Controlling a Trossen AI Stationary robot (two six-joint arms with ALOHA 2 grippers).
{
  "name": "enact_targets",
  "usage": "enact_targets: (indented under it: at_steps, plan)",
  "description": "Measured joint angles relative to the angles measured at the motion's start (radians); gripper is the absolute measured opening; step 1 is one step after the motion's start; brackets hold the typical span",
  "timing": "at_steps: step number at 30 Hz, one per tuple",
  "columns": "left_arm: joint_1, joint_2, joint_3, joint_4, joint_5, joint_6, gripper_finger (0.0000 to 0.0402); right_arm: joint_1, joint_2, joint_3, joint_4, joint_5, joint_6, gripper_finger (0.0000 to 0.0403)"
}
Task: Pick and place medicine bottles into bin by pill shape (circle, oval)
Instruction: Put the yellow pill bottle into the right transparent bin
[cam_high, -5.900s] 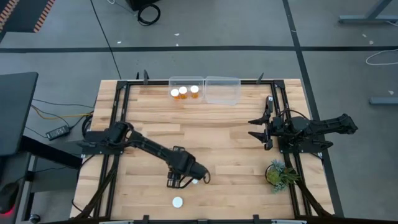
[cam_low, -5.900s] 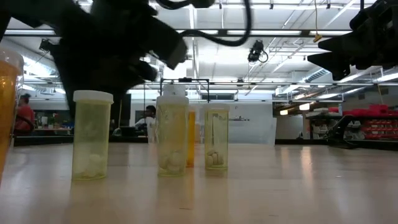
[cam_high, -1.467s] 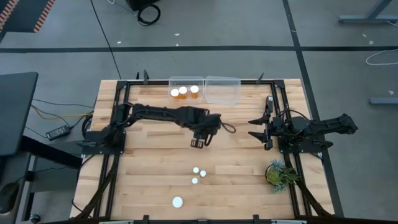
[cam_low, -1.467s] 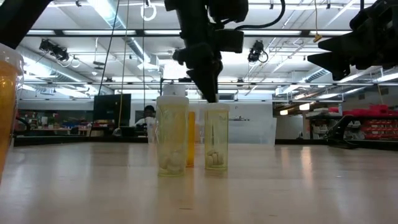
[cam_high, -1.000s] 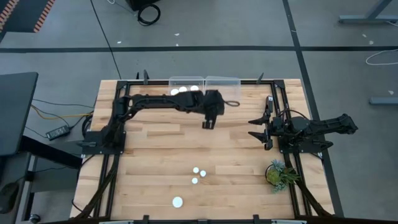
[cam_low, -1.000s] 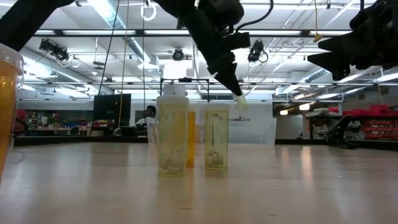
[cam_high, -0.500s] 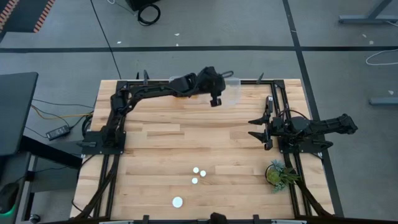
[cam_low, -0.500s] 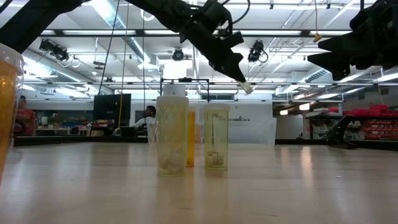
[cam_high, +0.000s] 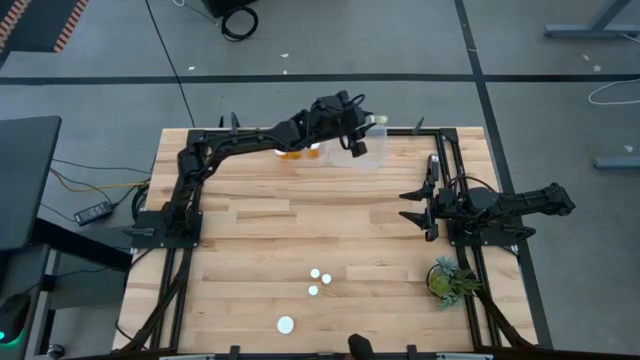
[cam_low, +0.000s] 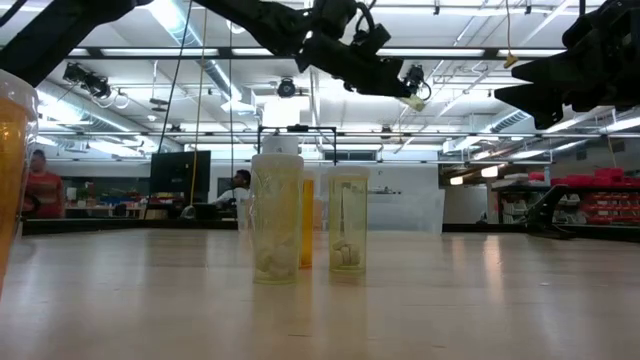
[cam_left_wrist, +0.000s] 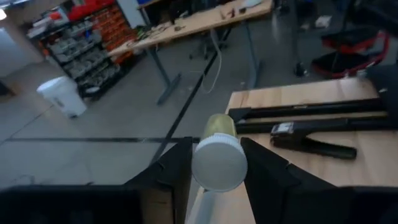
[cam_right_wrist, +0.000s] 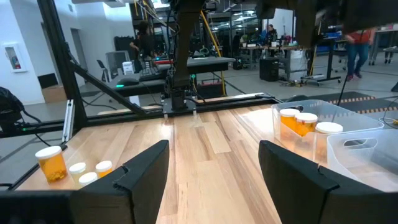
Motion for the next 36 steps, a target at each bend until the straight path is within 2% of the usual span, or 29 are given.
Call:
enact_targets:
  at_steps: [9, 15, 20, 25, 36]
  plan:
    - [0.009, 0.081, 0.000, 0.207, 0.091, -0.009, 0.0128, 0.000, 0.000, 0.000, 0.000, 0.000, 0.000, 0.0255]
    - [0.032, 0.141, -0.001, 0.234, 0.093, -0.080, 0.0135, 0.000, 0.000, 0.000, 0.000, 0.000, 0.000, 0.0255]
    - [0.063, 0.146, -0.001, 0.106, 0.092, -0.182, 0.0130, 0.000, 0.000, 0.000, 0.000, 0.000, 0.000, 0.0255]
    - [0.081, 0.146, 0.015, -0.060, 0.090, -0.221, 0.0125, 0.000, 0.000, 0.000, 0.000, 0.000, 0.000, 0.0255]
    - [0.071, 0.155, 0.065, -0.122, 0.089, -0.286, 0.0126, 0.000, 0.000, 0.000, 0.000, 0.000, 0.000, 0.0255]
